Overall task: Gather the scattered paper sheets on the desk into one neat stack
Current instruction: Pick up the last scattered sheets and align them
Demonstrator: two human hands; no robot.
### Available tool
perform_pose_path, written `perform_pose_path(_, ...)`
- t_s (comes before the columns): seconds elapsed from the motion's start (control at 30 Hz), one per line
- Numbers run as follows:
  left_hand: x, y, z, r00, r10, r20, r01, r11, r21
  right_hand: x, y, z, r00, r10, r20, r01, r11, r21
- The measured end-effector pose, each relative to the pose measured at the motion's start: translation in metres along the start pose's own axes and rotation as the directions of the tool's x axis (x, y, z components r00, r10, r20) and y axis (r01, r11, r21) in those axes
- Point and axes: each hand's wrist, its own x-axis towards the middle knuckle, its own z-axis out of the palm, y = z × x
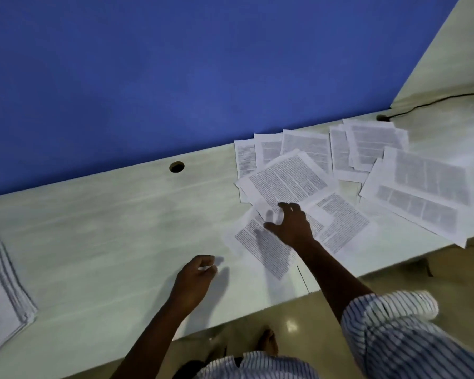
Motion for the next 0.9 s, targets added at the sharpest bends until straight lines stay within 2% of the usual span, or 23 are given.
perform_pose_path(0.13, 0.003, 0.017, 0.003, 0.999, -0.016, -0.029, 0.017, 0.999, 0.04, 0.016, 0.009, 0.005, 0.989, 0.054, 0.139, -0.016, 0.965, -0.263)
perform_pose_path(0.33, 0.019, 0.02, 0.005, 0.996, -0.045, -0.071, 0.053, 0.993, 0.108, -0.03, 0.014, 0.044, 0.986, -0.021, 0.166, 0.068, 0.955, -0.287)
perform_pose_path(0.43, 0.031, 0.011, 0.017, 0.99, -0.033, -0.134, 0.074, 0.948, 0.31, -0.055, 0.009, 0.055, 0.975, -0.084, 0.204, 0.143, 0.945, -0.294)
perform_pose_path(0.5, 0.036, 0.007, 0.027, 0.987, -0.021, -0.162, 0.086, 0.91, 0.406, -0.059, 0.013, 0.053, 0.967, -0.126, 0.22, 0.174, 0.961, -0.214)
perform_pose_path(0.57, 0.035, 0.004, 0.036, 0.988, 0.017, -0.153, 0.07, 0.838, 0.542, -0.058, 0.022, 0.041, 0.982, -0.127, 0.139, 0.126, 0.992, 0.022)
perform_pose_path(0.63, 0.033, 0.001, 0.044, 0.986, 0.073, -0.15, 0.046, 0.743, 0.667, -0.057, 0.037, 0.025, 0.999, -0.036, -0.02, 0.039, 0.982, 0.184)
perform_pose_path(0.67, 0.035, -0.001, 0.046, 0.983, 0.096, -0.156, 0.04, 0.721, 0.692, -0.056, 0.045, 0.014, 0.996, 0.026, -0.085, -0.01, 0.983, 0.185)
perform_pose_path(0.73, 0.04, -0.001, 0.05, 0.979, 0.105, -0.175, 0.041, 0.738, 0.673, -0.049, 0.063, -0.005, 0.981, 0.121, -0.155, -0.101, 0.987, 0.127)
perform_pose_path(0.9, 0.075, 0.014, 0.051, 0.974, 0.175, -0.142, -0.047, 0.773, 0.633, -0.013, 0.094, -0.04, 0.981, 0.183, -0.07, -0.186, 0.982, -0.042)
